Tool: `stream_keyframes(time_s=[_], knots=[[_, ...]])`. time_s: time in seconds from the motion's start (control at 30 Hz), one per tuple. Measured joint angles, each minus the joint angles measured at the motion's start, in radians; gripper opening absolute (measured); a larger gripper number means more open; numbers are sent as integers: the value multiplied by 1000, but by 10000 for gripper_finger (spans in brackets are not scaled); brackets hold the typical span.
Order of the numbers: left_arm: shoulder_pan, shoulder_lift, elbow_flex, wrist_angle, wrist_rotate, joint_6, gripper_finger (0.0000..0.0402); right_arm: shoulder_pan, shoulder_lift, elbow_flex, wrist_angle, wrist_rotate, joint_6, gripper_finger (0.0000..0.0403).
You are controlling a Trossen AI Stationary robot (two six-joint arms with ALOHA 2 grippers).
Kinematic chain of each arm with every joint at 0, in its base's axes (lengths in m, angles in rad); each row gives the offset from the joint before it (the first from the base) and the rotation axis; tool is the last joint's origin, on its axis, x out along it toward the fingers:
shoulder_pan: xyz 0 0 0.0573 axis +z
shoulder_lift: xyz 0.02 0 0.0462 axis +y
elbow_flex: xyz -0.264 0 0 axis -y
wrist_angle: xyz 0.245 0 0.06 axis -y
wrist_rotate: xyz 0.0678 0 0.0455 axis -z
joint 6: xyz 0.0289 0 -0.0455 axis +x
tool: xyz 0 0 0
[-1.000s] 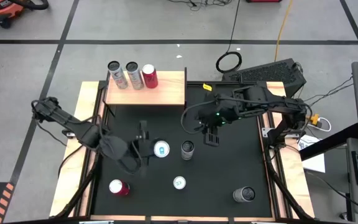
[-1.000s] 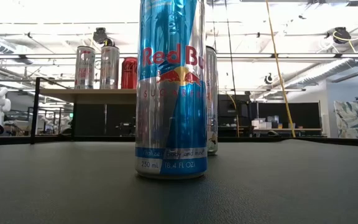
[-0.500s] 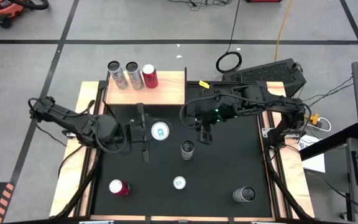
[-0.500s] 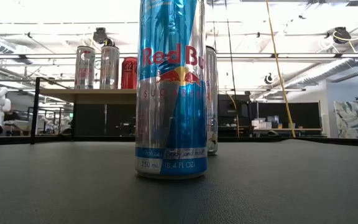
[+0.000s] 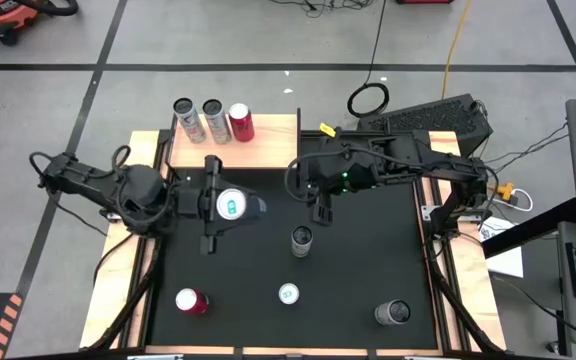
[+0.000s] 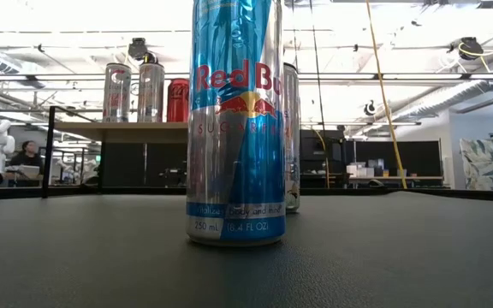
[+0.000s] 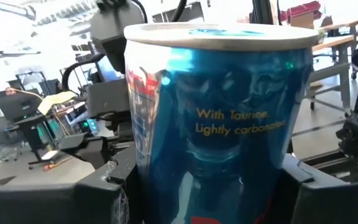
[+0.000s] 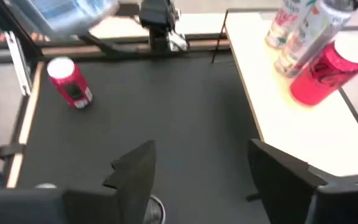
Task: Place canned beverage on shelf
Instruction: Put the top blue soda can on the shelf
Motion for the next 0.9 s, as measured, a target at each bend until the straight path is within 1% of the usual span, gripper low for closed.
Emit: stream_keyframes(time_s=[0.1, 0.23, 0.4, 0.9], knots=[[2, -1, 0, 0, 6, -5, 213, 1, 0, 0, 23, -9, -3, 263], [3, 0, 0, -18, 6, -19, 213, 1, 0, 0, 15, -10, -5, 274], [3, 0, 0, -58, -1, -26, 213, 1, 0, 0, 22, -9, -5, 273], [3, 0, 0, -51, -4, -52, 213, 1, 0, 0, 22, -9, -5, 272]])
